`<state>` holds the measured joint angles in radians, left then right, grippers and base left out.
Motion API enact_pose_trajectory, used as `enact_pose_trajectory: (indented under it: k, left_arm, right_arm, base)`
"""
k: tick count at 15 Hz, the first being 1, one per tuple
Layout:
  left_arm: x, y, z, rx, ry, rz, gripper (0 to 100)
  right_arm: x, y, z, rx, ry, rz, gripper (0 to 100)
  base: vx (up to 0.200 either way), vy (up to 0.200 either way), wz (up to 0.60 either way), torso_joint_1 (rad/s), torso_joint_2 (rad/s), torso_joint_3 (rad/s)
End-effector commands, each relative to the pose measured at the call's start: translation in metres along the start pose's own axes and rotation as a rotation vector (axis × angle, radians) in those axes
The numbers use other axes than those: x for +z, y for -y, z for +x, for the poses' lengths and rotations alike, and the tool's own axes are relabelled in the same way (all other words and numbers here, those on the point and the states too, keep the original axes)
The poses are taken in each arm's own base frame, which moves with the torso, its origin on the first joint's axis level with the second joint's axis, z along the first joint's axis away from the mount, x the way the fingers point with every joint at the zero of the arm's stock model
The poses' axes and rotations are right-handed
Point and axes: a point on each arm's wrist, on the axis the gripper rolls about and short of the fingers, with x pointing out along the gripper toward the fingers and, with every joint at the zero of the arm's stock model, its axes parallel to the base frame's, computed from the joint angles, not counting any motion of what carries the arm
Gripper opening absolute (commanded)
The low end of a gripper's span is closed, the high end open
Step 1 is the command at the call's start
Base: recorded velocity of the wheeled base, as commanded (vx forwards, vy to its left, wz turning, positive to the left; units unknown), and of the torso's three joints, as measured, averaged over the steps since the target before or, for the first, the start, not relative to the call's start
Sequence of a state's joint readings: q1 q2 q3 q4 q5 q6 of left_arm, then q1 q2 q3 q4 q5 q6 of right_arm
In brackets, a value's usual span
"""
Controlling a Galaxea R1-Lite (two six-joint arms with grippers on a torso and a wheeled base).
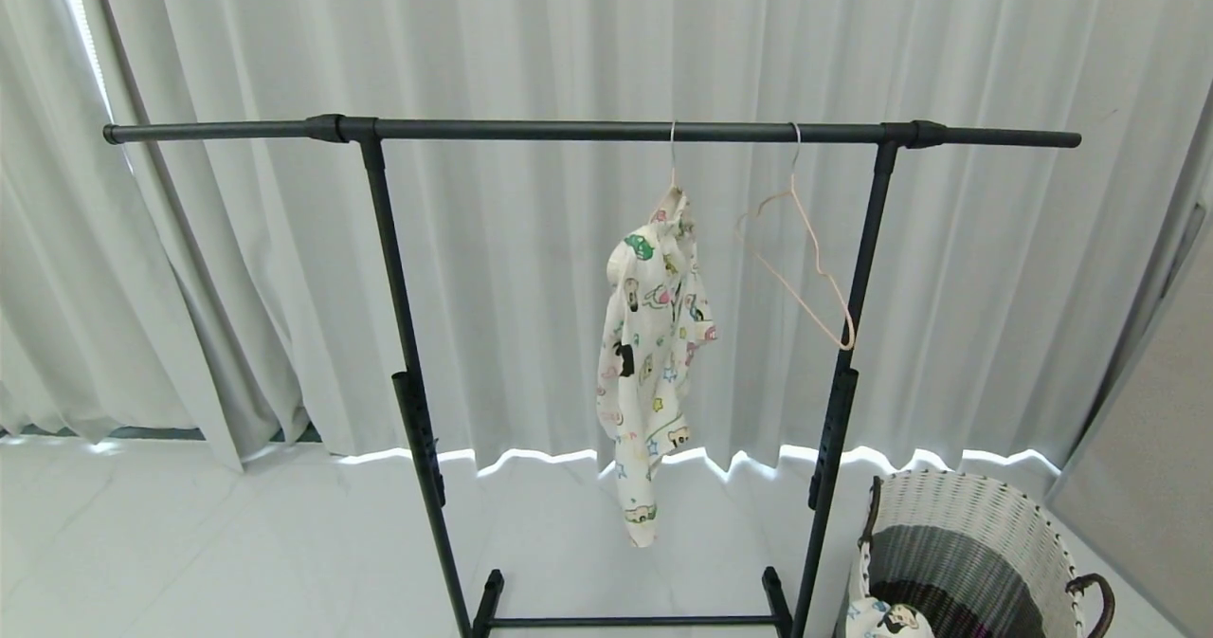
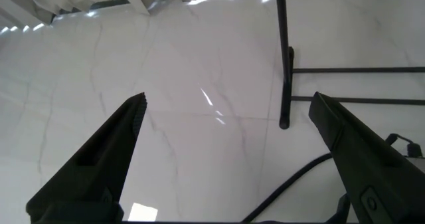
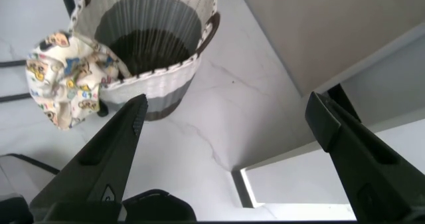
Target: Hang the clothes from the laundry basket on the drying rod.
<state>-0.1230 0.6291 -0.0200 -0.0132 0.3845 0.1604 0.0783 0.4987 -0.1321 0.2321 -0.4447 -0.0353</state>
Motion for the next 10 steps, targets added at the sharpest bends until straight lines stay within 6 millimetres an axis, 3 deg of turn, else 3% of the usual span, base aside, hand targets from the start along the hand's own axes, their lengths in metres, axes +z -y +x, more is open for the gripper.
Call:
enact_pose_trajectory:
  k: [1,10]
  left_arm:
    - [0.0,0.0,0.0,0.001,0.001,-0.003,100]
    - [0.0001,0.0,0.0001,0.001,-0.001,-0.002,100]
  right_arm:
    - [0.0007,-0.0005,0.0012,0.001,-0.013,-0.007,100]
    - [-0.0005,0.0004,-0.0008,0.001,0.011,-0.01,100]
  base:
    - [0.0,0.0,0.0,-0.232,0.48,0.256]
    - [0.0,0.0,0.0,-0.222,0.46,0.23]
